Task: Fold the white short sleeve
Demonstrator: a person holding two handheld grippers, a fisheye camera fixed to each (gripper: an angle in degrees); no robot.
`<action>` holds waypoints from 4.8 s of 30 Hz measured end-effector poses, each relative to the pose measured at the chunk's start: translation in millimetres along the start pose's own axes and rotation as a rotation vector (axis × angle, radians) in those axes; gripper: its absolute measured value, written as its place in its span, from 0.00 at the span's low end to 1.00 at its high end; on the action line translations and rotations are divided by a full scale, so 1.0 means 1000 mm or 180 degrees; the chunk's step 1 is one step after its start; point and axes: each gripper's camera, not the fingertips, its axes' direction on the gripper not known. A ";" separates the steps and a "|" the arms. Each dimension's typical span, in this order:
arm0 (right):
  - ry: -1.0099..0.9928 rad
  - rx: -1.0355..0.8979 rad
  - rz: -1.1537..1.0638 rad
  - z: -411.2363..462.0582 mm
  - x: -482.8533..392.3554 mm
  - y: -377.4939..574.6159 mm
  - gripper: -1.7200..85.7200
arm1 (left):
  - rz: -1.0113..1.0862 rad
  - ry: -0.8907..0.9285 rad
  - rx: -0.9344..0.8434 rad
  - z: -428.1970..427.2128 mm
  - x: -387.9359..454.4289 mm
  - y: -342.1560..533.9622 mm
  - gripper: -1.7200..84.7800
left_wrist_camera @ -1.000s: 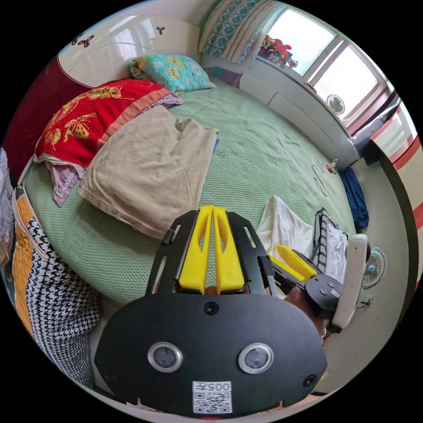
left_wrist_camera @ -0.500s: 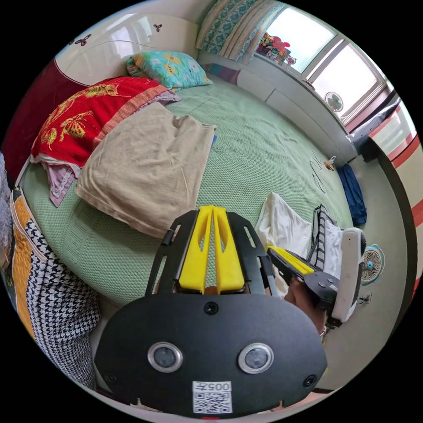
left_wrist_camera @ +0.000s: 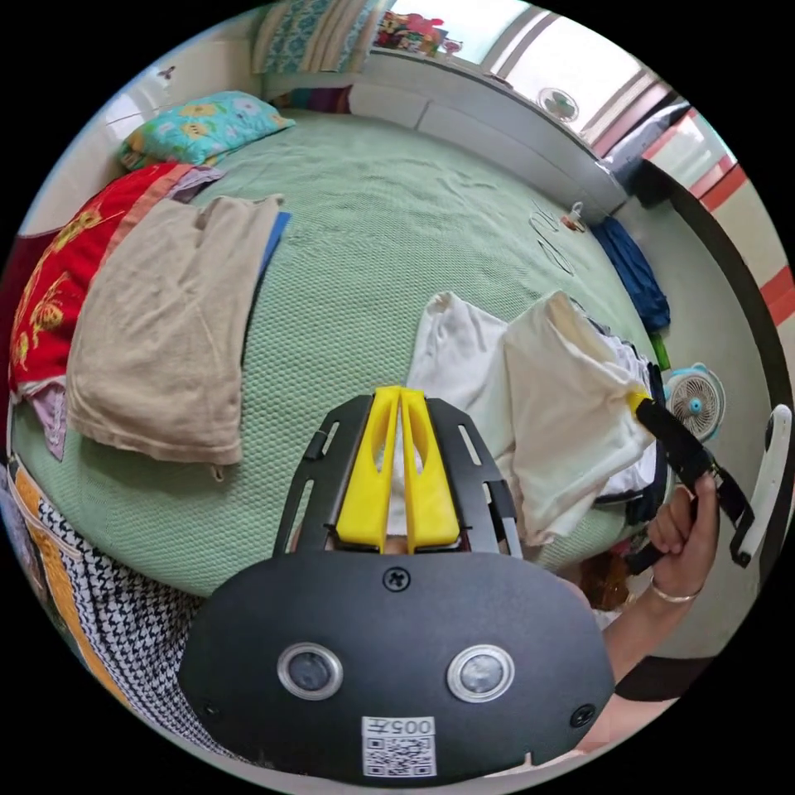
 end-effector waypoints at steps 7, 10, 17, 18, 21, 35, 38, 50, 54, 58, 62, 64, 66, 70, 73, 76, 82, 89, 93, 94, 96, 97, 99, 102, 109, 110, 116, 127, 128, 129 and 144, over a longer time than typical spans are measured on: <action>0.0642 0.0272 0.0805 0.005 0.090 0.009 0.01 | 0.0184 -0.0305 -0.0010 0.048 0.054 -0.008 0.02; 0.0971 0.0273 0.1086 0.013 0.118 0.015 0.02 | 0.0349 -0.0598 0.0101 0.067 0.080 -0.008 0.02; 0.0343 0.0908 0.1322 -0.013 0.141 0.047 0.07 | 0.0391 -0.0461 0.0001 0.098 0.096 -0.015 0.10; 0.0168 0.1108 0.1121 -0.020 0.133 0.051 0.07 | 0.0387 -0.0410 -0.0015 0.100 0.094 -0.016 0.11; 0.0164 0.1293 0.0725 -0.028 0.108 0.058 0.08 | 0.0366 -0.0330 -0.0162 0.117 0.089 -0.020 0.16; -0.0028 0.1318 0.0580 -0.027 0.091 0.069 0.07 | 0.0676 -0.0713 -0.0309 0.157 0.123 -0.023 0.10; 0.0004 0.1341 0.0539 -0.026 0.085 0.068 0.06 | 0.0675 -0.0778 -0.0270 0.152 0.122 -0.024 0.08; 0.0282 0.1261 0.0259 -0.011 0.044 0.052 0.06 | 0.0352 -0.0774 -0.0120 0.114 0.064 -0.014 0.06; 0.0222 0.1240 0.0133 -0.005 0.026 0.043 0.06 | 0.0195 -0.0925 -0.0088 0.102 0.037 -0.009 0.07; 0.0171 0.1106 -0.0008 0.005 0.012 0.033 0.06 | -0.0019 -0.1089 -0.0127 0.089 0.004 -0.001 0.07; -0.0136 0.0578 -0.0381 0.029 -0.005 0.017 0.07 | -0.0260 -0.1418 0.0110 0.064 -0.012 0.009 0.08; -0.0427 0.0158 -0.0583 0.045 -0.011 0.010 0.07 | -0.0367 -0.1487 0.0417 0.046 -0.012 0.015 0.09; -0.0497 -0.0182 -0.1013 0.061 -0.026 0.007 0.11 | -0.0306 -0.1270 0.0647 0.038 -0.010 0.020 0.08; 0.0317 0.0056 -0.1747 0.071 -0.064 0.016 0.16 | 0.0005 -0.0872 0.0344 0.060 0.005 0.007 0.09; 0.0242 -0.0197 -0.2302 0.090 -0.089 0.025 0.17 | 0.0154 -0.0838 0.0308 0.068 0.017 -0.007 0.09; 0.0540 -0.0448 -0.2560 0.113 -0.100 0.028 0.16 | 0.0118 -0.0676 0.0225 0.078 0.014 -0.021 0.08; 0.0700 -0.0874 -0.2600 0.150 -0.096 0.023 0.13 | 0.0044 -0.0345 -0.0175 0.099 -0.001 -0.035 0.07; 0.0763 -0.0423 -0.2097 0.133 -0.075 0.014 0.02 | 0.0128 -0.0415 -0.0280 0.097 -0.006 -0.033 0.04; 0.0876 -0.0037 -0.1587 0.118 -0.047 0.005 0.01 | 0.0211 -0.0541 -0.0329 0.095 -0.006 -0.031 0.03; 0.0916 0.0023 -0.1477 0.117 -0.041 0.004 0.01 | 0.0224 -0.0550 -0.0336 0.093 -0.007 -0.031 0.03; 0.1093 0.0245 -0.1090 0.116 -0.018 0.000 0.02 | 0.0223 -0.0539 -0.0337 0.089 -0.009 -0.029 0.03; 0.1107 0.0288 -0.1008 0.118 -0.013 -0.001 0.02 | 0.0221 -0.0527 -0.0345 0.087 -0.010 -0.028 0.03; 0.1050 0.0374 -0.0664 0.126 0.008 0.003 0.05 | 0.0222 -0.0520 -0.0353 0.083 -0.012 -0.027 0.03; 0.1036 0.0369 -0.0457 0.131 0.029 0.013 0.09 | 0.0239 -0.0535 -0.0368 0.074 -0.013 -0.023 0.04; -0.0202 0.1234 -0.0296 0.045 0.073 0.055 0.13 | 0.0254 -0.0426 0.0061 0.016 -0.012 -0.005 0.07; -0.0662 0.1357 -0.0462 0.032 0.079 0.067 0.14 | 0.0288 -0.0338 0.0249 0.002 -0.011 0.002 0.07; -0.1954 0.1434 -0.0448 -0.001 0.098 0.109 0.15 | 0.0700 0.0139 0.0589 -0.048 0.000 0.065 0.08; -0.1260 0.1133 -0.1851 -0.053 0.096 0.228 0.15 | 0.1140 0.0117 0.0682 -0.175 0.023 0.190 0.14; -0.1140 0.1125 -0.1991 -0.048 0.093 0.237 0.14 | 0.1118 0.0090 0.0651 -0.177 0.020 0.203 0.15; -0.1011 0.1078 -0.2145 -0.041 0.088 0.246 0.14 | 0.1102 0.0083 0.0650 -0.178 0.019 0.209 0.15; -0.0570 0.0221 -0.2414 0.037 0.075 0.225 0.07 | 0.1091 -0.0128 0.0423 -0.163 0.005 0.277 0.12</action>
